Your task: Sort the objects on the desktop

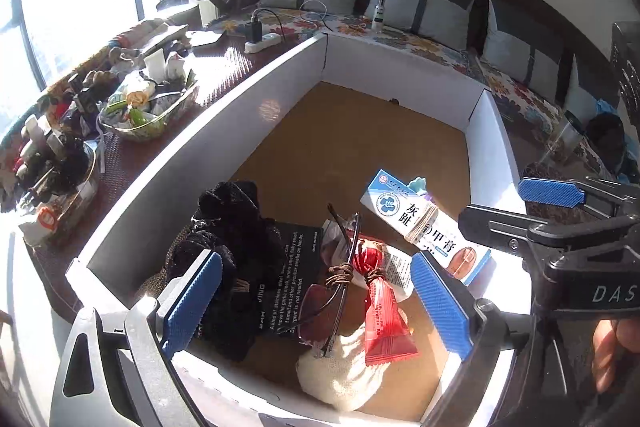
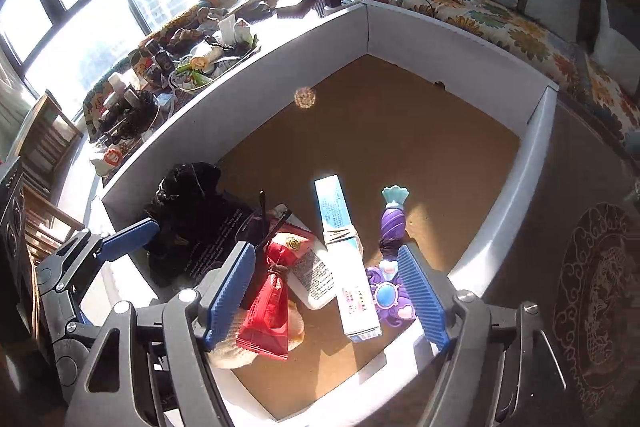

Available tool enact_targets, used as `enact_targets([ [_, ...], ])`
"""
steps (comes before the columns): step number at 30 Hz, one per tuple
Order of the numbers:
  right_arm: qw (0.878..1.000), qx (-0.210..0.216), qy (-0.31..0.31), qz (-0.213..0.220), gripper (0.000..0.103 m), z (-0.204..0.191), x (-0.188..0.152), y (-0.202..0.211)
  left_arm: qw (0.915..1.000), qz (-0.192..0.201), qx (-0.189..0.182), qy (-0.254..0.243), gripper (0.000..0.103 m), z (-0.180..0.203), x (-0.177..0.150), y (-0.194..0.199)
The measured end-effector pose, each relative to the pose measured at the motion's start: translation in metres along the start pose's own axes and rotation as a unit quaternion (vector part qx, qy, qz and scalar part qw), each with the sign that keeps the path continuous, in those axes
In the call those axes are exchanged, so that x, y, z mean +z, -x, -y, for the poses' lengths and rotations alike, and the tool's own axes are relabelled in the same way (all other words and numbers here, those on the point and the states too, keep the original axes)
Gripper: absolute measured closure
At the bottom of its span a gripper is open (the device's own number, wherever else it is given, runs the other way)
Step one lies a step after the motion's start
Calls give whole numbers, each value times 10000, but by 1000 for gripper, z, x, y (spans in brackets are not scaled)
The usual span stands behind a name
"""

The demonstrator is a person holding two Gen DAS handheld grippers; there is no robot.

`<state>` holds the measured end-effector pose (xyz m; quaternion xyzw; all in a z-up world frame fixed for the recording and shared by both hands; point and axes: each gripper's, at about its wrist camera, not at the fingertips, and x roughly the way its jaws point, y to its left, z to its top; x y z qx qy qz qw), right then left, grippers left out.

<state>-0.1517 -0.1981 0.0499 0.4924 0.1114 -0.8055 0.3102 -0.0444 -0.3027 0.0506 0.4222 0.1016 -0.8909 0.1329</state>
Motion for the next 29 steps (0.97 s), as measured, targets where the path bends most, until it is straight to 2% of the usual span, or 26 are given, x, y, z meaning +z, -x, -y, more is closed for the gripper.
enact_targets([
  [3,9995,-280,112,120,13,10,-1,26,9997,116,121,150,5,-4,5,15],
  [6,9982,-569,205,14,6,15,-1,44,9978,110,523,387,2,-9,7,26],
  [9,9974,-645,314,-41,6,17,-6,59,9965,58,384,746,2,-12,4,35],
  [12,9969,-666,409,47,6,17,-10,71,9909,-81,544,1227,2,-17,-2,46],
  [18,9959,-670,576,190,6,10,-21,80,9833,477,560,1663,2,-29,-7,77],
  [25,9944,-636,816,229,6,-6,-30,75,9811,439,641,1775,2,-38,-8,79],
  [29,9946,-551,834,269,6,-12,-29,73,9789,718,929,1671,2,-37,-14,89],
])
